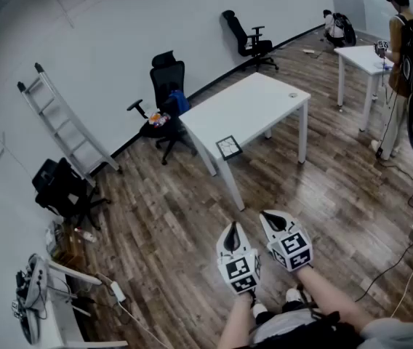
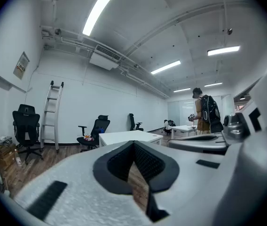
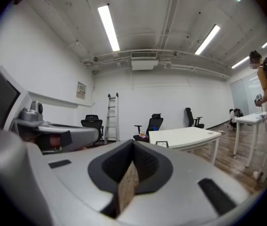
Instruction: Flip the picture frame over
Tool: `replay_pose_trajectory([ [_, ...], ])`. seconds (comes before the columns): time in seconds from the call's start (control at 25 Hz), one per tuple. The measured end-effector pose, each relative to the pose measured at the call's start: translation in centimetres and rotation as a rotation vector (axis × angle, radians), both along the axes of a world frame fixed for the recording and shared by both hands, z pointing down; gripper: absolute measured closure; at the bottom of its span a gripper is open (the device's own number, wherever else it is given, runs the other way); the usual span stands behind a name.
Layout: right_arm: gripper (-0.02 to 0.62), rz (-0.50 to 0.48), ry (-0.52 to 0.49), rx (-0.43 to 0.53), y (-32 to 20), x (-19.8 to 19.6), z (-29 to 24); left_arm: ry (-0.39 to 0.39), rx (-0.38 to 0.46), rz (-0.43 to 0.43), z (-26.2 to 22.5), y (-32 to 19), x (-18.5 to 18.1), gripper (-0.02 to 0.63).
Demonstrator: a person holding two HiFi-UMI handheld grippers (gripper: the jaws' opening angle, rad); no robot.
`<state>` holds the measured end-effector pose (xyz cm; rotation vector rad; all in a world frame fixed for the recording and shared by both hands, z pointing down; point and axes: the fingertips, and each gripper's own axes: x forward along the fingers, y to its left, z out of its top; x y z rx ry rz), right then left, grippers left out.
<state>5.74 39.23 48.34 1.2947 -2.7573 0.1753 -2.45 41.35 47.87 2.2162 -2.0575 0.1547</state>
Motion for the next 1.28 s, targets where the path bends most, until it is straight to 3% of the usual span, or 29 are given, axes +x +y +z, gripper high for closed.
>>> replay_pose_trajectory([
  [0.68, 0.591, -0.010, -0.026, -0.003, -0.5, 1.2, 0.1, -0.010, -0.022, -0.013, 0.9, -0.2, 1.1, 0.604],
  [1.28, 0.591, -0.093, -0.014, -0.007, -1.6, 3.3, 0.6, -0.005, -0.027, -0.080, 1.4, -0.7, 3.6, 0.604],
])
